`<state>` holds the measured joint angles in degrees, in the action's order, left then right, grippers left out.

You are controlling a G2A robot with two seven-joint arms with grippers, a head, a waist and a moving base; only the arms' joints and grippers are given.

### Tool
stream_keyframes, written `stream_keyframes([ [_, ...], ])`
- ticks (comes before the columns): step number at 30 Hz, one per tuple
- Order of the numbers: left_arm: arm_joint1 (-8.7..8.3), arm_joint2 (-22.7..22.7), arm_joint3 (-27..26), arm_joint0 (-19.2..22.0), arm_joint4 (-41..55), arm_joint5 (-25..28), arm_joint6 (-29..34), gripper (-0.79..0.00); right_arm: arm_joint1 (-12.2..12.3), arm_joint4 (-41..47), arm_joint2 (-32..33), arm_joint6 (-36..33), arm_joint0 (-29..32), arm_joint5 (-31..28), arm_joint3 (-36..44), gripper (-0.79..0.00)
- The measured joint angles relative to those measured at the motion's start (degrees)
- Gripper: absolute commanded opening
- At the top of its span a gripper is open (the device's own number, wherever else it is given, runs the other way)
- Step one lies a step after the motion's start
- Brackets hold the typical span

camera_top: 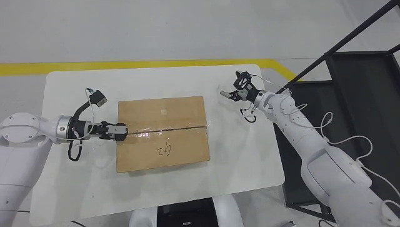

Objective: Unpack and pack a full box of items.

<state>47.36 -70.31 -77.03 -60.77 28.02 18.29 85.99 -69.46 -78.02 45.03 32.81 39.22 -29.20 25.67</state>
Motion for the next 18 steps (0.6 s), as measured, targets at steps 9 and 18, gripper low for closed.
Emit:
stream_keyframes([
  [9,0.0,0.0,0.0,0.0,0.0,0.0,0.0,0.0,-2.19,1.99,-0.86,-6.46,-0.26,1.01,-0.88,0.0],
  [18,0.0,0.0,0.0,0.0,0.0,0.0,0.0,0.0,-4.09,3.44,-1.26,-10.6,-1.95,1.01,-3.58,-0.015],
])
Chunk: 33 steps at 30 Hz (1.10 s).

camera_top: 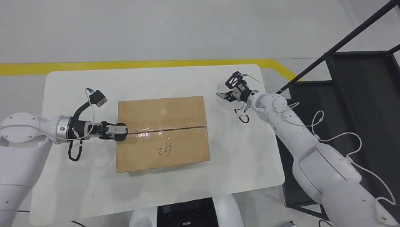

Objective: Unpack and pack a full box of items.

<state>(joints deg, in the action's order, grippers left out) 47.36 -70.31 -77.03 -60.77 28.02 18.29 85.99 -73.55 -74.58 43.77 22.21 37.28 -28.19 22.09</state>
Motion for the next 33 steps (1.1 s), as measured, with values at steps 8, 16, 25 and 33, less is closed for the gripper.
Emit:
stream_keyframes([
  [8,0.0,0.0,0.0,0.0,0.0,0.0,0.0,0.0,-1.78,2.06,-0.1,-2.12,-0.45,0.97,-2.32,-0.305],
  [16,0.0,0.0,0.0,0.0,0.0,0.0,0.0,0.0,-3.17,2.76,-0.31,-4.26,-0.83,2.82,-4.04,-0.068],
  [25,0.0,0.0,0.0,0.0,0.0,0.0,0.0,0.0,-4.62,3.8,-0.22,-5.99,-1.02,6.42,-5.44,0.0],
  [33,0.0,0.0,0.0,0.0,0.0,0.0,0.0,0.0,-5.65,3.52,-0.61,-5.91,-1.11,6.7,-5.9,-0.234],
])
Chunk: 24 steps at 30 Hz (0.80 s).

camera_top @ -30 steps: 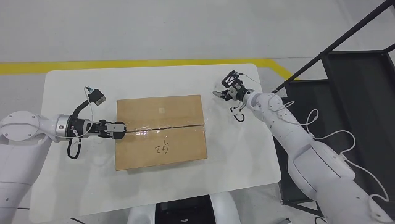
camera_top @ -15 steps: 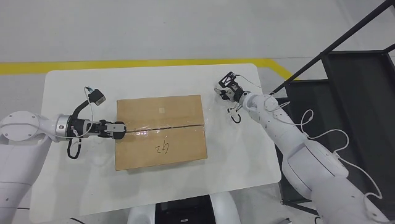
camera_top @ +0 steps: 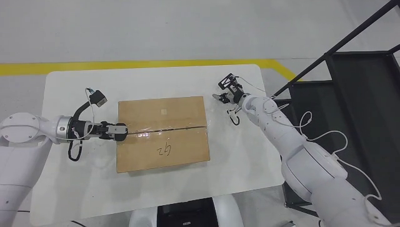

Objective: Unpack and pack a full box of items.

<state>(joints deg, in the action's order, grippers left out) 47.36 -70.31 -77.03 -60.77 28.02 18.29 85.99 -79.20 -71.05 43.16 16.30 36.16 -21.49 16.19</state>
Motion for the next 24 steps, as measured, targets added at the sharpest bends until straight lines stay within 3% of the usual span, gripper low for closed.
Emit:
stream_keyframes([
  [1,0.0,0.0,0.0,0.0,0.0,0.0,0.0,0.0,-0.13,-0.01,-0.02,0.04,-0.04,0.07,-0.15,-0.277],
  [2,0.0,0.0,0.0,0.0,0.0,0.0,0.0,0.0,-0.23,0.0,-0.03,0.03,-0.08,0.1,-0.29,-0.385],
  [7,0.0,0.0,0.0,0.0,0.0,0.0,0.0,0.0,-0.73,-0.13,-0.13,-0.21,-0.32,0.27,-0.95,-0.557],
  [9,0.0,0.0,0.0,0.0,0.0,0.0,0.0,0.0,-0.9,-0.24,-0.2,-0.34,-0.37,0.32,-1.13,-0.582],
  [16,0.0,0.0,0.0,0.0,0.0,0.0,0.0,0.0,-1.42,-0.66,-0.34,-0.75,-0.56,0.89,-1.9,-0.548],
  [18,0.0,0.0,0.0,0.0,0.0,0.0,0.0,0.0,-1.52,-0.93,-0.41,-0.8,-0.63,1.19,-2.03,-0.606],
  [20,0.0,0.0,0.0,0.0,0.0,0.0,0.0,0.0,-1.6,-1.14,-0.44,-0.64,-0.67,1.47,-2.18,-0.767],
  [24,0.0,0.0,0.0,0.0,0.0,0.0,0.0,0.0,-1.57,-1.44,-0.35,0.19,-0.93,1.54,-2.63,-0.785],
])
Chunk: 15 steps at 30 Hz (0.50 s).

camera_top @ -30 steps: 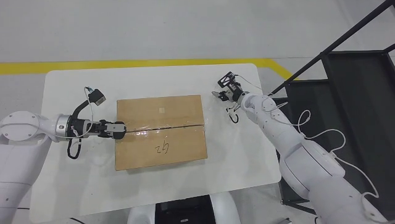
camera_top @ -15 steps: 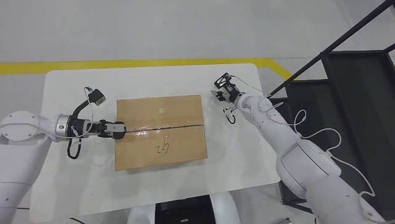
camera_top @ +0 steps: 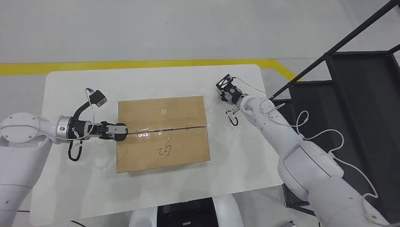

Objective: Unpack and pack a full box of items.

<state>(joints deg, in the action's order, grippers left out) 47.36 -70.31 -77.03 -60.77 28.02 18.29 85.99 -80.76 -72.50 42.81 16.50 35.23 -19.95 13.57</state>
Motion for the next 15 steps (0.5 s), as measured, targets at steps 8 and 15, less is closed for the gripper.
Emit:
stream_keyframes([
  [8,0.0,0.0,0.0,0.0,0.0,0.0,0.0,0.0,1.3,-0.78,0.75,3.57,-0.79,-0.99,-1.3,-0.785],
  [15,0.0,0.0,0.0,0.0,0.0,0.0,0.0,0.0,2.6,-1.25,1.39,8.87,0.02,-3.74,0.4,-0.785],
])
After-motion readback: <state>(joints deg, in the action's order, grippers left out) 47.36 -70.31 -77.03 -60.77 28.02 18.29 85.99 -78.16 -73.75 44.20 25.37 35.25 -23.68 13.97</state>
